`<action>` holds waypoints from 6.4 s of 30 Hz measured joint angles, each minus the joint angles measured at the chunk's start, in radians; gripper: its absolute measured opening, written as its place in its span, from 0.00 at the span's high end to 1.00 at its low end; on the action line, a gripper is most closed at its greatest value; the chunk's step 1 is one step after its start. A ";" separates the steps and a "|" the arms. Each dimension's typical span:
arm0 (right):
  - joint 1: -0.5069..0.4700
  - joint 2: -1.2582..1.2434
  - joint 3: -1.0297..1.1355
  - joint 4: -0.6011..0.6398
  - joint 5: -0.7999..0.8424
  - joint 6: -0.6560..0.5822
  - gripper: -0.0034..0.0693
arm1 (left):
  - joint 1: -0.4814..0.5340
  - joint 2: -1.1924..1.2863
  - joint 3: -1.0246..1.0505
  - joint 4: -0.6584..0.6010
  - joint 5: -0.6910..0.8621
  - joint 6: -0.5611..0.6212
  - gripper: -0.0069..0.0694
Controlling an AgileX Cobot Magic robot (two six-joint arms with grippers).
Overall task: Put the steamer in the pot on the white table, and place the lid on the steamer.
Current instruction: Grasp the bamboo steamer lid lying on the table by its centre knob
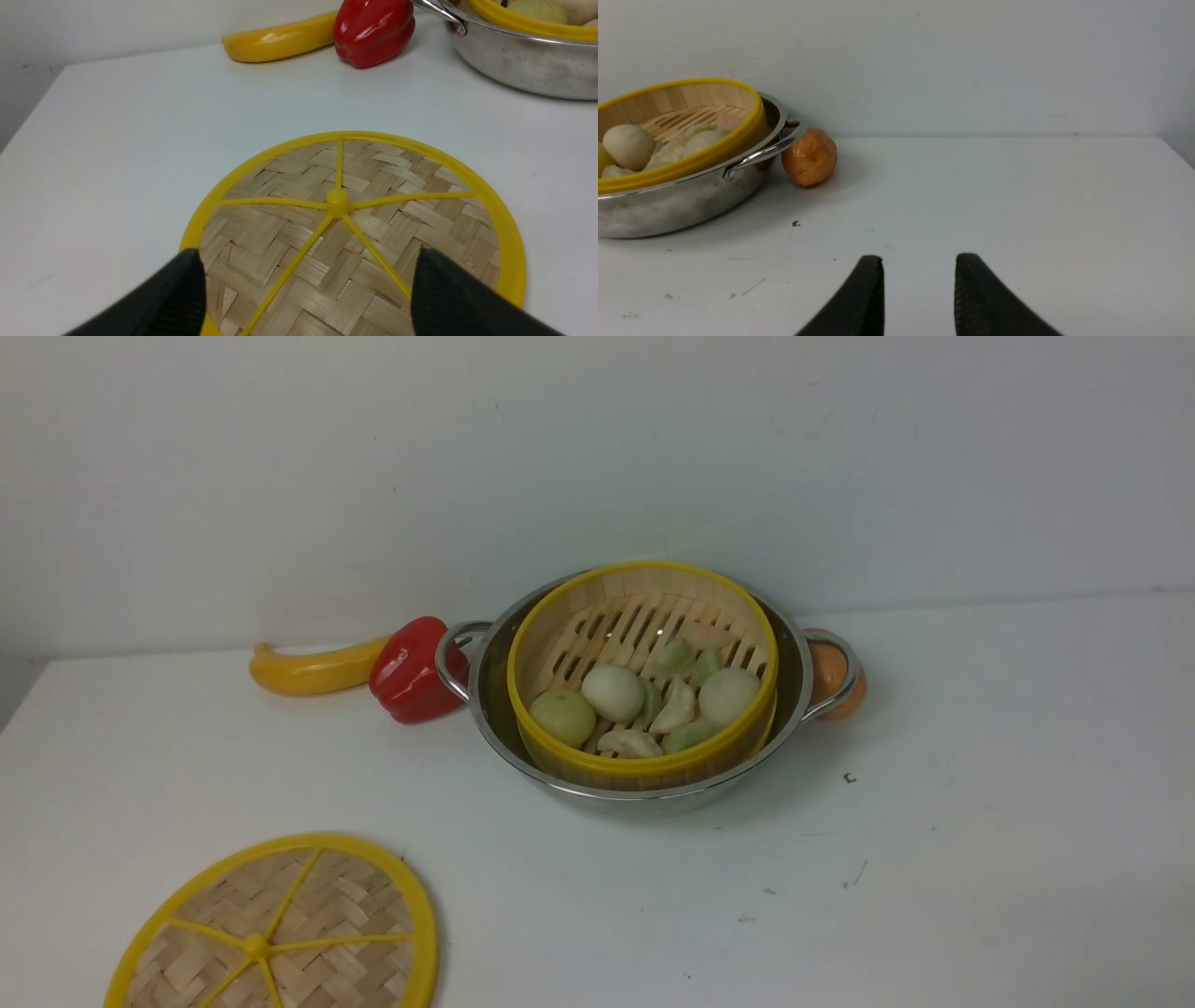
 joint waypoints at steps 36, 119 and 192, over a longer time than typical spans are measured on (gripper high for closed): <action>0.000 0.000 0.000 0.000 0.000 0.001 0.62 | 0.000 -0.001 -0.022 -0.472 -0.421 -0.227 0.19; 0.000 0.000 0.000 0.000 0.001 0.001 0.62 | 0.000 1.437 -0.839 -0.080 0.419 0.149 0.43; 0.000 0.000 0.000 0.000 0.001 0.001 0.62 | 0.000 1.643 -0.844 -0.077 0.272 0.153 0.64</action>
